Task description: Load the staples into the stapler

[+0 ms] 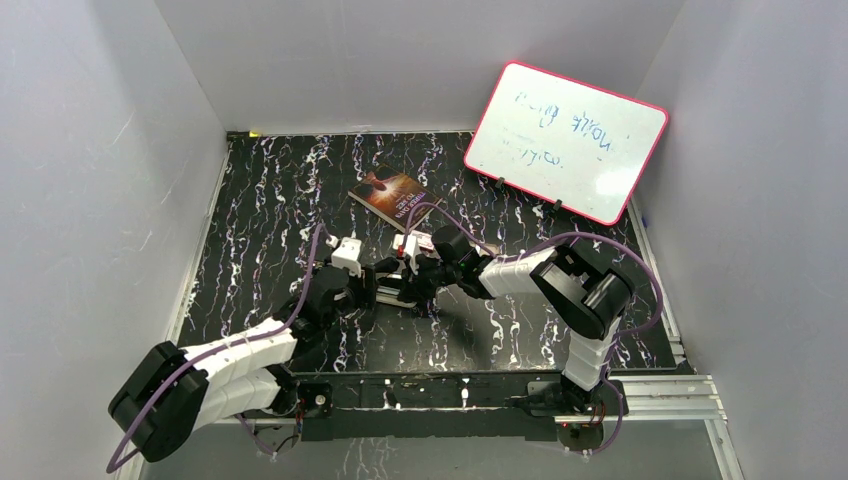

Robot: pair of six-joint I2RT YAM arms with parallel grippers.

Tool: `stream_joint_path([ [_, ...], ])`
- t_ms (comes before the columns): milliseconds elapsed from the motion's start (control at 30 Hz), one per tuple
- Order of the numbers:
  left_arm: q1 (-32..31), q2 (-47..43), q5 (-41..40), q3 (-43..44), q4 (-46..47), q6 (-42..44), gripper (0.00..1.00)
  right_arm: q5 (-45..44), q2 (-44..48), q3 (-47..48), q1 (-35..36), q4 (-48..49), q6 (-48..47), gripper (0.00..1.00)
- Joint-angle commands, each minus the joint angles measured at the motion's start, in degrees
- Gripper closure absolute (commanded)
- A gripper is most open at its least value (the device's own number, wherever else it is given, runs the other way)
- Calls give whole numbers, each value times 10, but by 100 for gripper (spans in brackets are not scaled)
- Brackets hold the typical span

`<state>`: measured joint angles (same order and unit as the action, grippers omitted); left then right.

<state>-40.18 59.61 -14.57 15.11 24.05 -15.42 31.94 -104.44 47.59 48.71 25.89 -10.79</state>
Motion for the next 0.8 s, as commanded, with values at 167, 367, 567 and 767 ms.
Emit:
stream_joint_path([
  [167,-27,24,104,34,-55,-35,41,32,-33,23,12,-32,-60,83],
  [367,-32,20,119,39,-70,-45,40,27,-25,13,12,-27,-60,76],
  [567,-32,-33,102,41,-106,-68,36,25,-4,-12,12,-5,-44,65],
  [767,-32,-64,82,79,-169,-82,33,25,12,-23,12,-9,-40,59],
])
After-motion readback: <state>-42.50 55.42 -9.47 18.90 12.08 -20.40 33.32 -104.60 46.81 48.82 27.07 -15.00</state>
